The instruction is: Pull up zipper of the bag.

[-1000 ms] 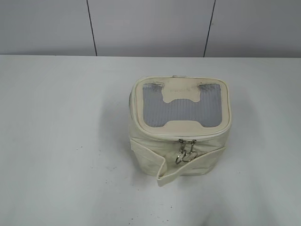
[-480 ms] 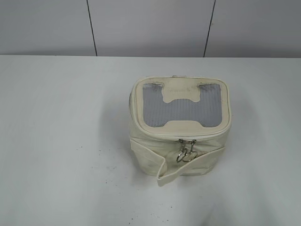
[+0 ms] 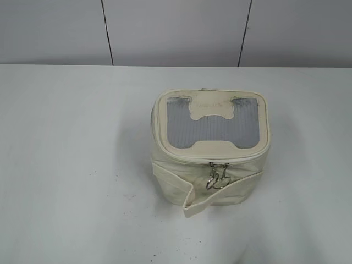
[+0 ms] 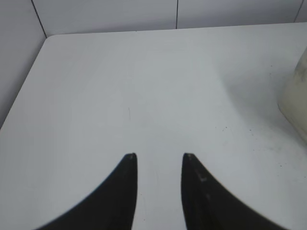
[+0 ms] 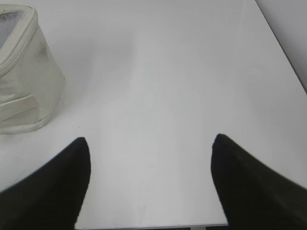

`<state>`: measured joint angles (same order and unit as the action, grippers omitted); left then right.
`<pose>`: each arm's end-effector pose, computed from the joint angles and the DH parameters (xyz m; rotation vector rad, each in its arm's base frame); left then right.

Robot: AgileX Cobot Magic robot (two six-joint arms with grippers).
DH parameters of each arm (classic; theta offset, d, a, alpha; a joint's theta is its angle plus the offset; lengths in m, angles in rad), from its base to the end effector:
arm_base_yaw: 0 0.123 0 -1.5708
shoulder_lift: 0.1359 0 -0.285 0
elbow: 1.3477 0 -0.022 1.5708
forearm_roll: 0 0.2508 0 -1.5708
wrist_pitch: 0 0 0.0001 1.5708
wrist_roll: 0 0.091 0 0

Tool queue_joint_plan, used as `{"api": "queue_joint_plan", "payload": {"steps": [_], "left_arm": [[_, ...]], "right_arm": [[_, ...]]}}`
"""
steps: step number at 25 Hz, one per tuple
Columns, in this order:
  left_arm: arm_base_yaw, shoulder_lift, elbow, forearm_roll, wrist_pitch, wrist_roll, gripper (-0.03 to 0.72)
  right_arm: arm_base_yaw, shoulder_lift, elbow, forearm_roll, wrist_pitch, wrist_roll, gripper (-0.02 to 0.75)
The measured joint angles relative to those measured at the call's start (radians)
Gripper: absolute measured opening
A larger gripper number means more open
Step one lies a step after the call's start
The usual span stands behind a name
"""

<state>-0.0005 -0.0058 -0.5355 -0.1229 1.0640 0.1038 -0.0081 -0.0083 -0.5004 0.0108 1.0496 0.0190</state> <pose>-0.0105 -0.0098 0.2872 0.1132 1.9981 -0.0797 -0.0057 0.0009 0.2783 0.0269 2.0243 0.0198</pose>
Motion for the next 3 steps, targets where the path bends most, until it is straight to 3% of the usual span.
{"api": "queue_joint_plan", "payload": {"steps": [3], "left_arm": [[0.000,0.000,0.000,0.000,0.000,0.000,0.244]], "right_arm": [[0.000,0.000,0.000,0.000,0.000,0.000,0.586]]}}
